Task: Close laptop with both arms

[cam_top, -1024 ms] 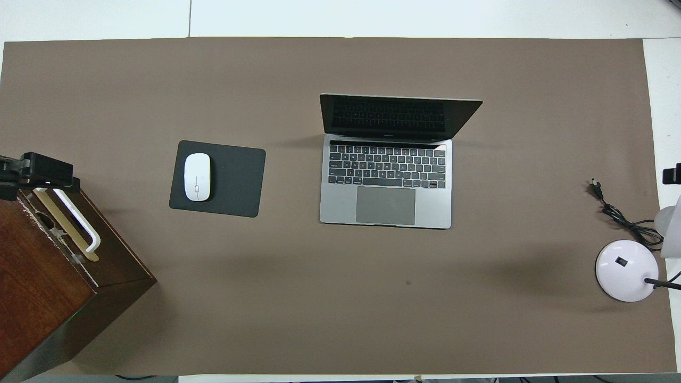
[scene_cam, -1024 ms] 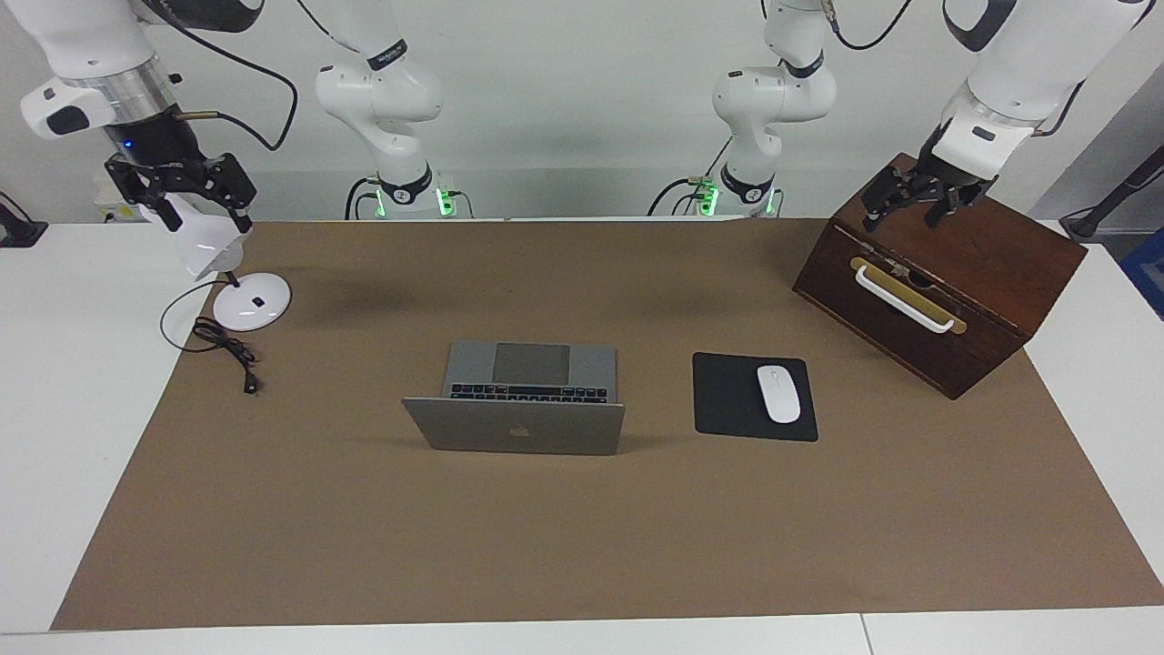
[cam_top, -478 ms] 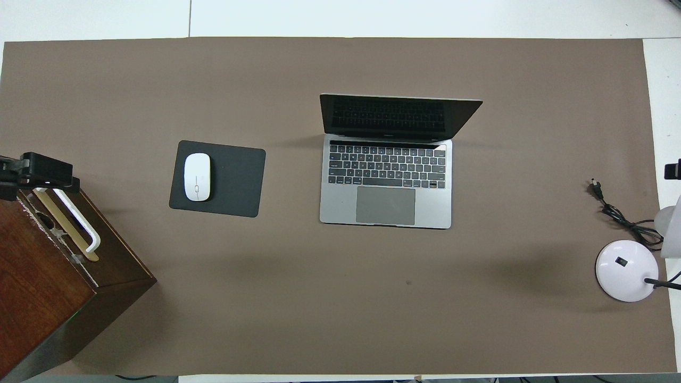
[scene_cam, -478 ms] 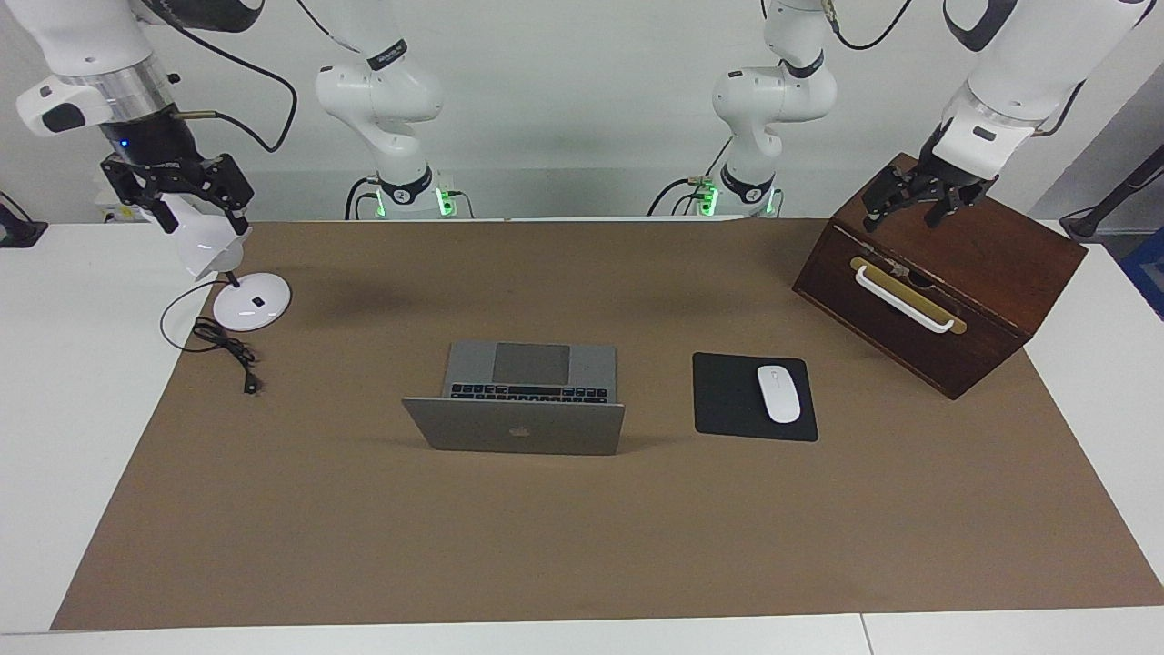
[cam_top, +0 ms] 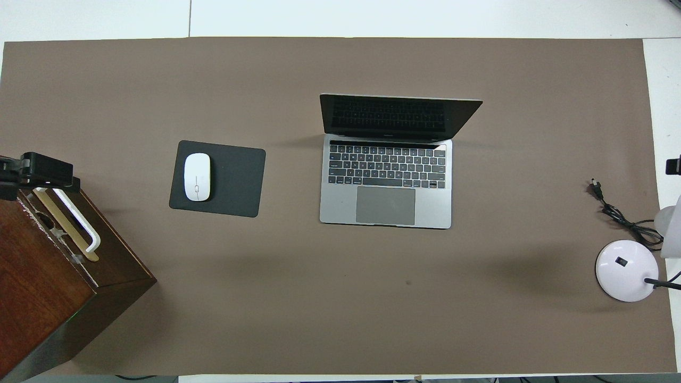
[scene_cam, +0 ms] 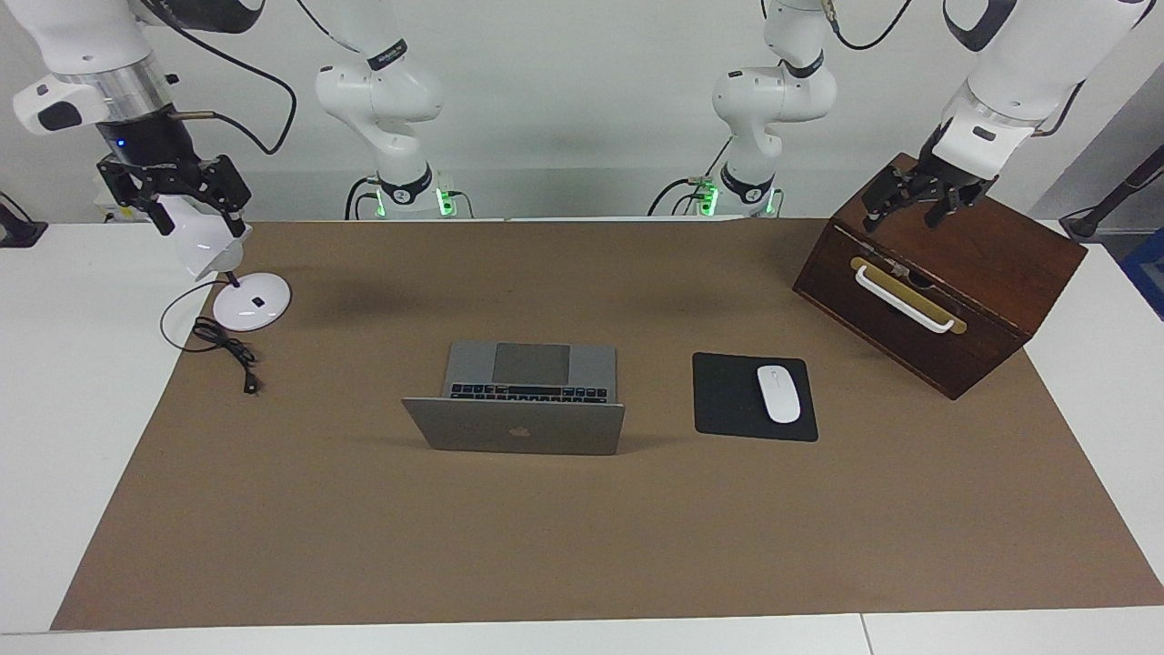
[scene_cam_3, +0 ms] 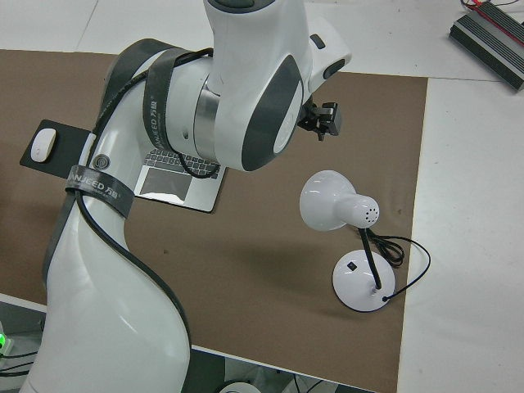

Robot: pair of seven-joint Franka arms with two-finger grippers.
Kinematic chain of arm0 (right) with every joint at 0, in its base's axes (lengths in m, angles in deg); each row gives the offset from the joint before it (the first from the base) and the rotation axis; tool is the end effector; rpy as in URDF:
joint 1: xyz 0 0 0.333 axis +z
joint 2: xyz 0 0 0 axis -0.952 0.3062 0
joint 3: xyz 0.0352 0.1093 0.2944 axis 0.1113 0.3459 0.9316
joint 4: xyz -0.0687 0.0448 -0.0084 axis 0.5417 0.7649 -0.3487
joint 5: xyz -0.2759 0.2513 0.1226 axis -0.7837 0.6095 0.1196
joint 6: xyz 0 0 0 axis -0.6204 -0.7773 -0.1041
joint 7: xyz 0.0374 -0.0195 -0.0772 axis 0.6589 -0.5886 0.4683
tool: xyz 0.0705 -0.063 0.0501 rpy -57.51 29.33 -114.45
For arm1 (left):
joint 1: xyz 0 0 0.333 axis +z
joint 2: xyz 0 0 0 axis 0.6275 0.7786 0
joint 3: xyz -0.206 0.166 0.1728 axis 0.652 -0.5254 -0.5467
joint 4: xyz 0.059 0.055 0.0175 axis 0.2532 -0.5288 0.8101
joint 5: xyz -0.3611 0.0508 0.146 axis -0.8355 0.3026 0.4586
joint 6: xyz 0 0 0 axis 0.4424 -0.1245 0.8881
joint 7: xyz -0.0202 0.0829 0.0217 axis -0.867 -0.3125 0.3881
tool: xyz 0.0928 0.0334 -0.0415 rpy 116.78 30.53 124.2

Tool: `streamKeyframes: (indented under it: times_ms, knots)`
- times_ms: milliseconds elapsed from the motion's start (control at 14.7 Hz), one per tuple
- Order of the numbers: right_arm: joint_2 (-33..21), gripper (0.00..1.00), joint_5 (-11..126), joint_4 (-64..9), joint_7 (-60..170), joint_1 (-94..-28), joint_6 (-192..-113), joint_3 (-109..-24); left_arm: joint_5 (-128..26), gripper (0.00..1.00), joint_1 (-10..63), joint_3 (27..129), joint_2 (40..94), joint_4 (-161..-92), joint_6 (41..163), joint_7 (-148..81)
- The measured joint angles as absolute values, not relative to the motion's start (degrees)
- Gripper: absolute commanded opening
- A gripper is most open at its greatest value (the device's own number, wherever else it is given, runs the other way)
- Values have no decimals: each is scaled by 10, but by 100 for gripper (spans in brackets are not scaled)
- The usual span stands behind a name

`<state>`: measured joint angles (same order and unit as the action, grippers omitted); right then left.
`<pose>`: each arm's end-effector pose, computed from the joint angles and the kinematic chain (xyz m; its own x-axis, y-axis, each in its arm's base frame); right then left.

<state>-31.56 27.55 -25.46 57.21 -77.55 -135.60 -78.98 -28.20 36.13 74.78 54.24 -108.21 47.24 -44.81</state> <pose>0.5055 -0.0984 0.6380 0.9837 -0.0859 0.1580 -0.0842 -0.9963 -0.0173 0.5274 -0.0239 0.6327 0.9957 0.0304 -0.0873 0.0331 -0.9990 0.0292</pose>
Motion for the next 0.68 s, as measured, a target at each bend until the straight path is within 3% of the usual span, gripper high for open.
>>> streamKeyframes:
  times_ms: [68,137,205,273,410,546,683]
  knots:
    - [-315,100,275,-255,572,-776,-1358,-790,-282,100,361,748,542,-1082,473,-448]
    - [-315,100,275,-255,572,-776,-1361,-790,-282,91,361,748,542,-1082,473,-448]
    - [-314,100,275,-255,572,-776,-1365,-790,-282,61,361,748,542,-1082,473,-448]
    - [-313,100,275,-255,572,-776,-1367,-790,-282,4,361,748,542,-1082,473,-448]
    - [-310,94,275,-255,572,-776,-1376,-790,-282,0,361,749,539,-1081,474,-448]
    - [-304,58,275,-255,572,-776,-1394,-790,-282,0,361,749,534,-1080,474,-448]
    - [-292,9,275,-255,572,-776,-1421,-790,-282,0,361,749,531,-1080,476,-448]
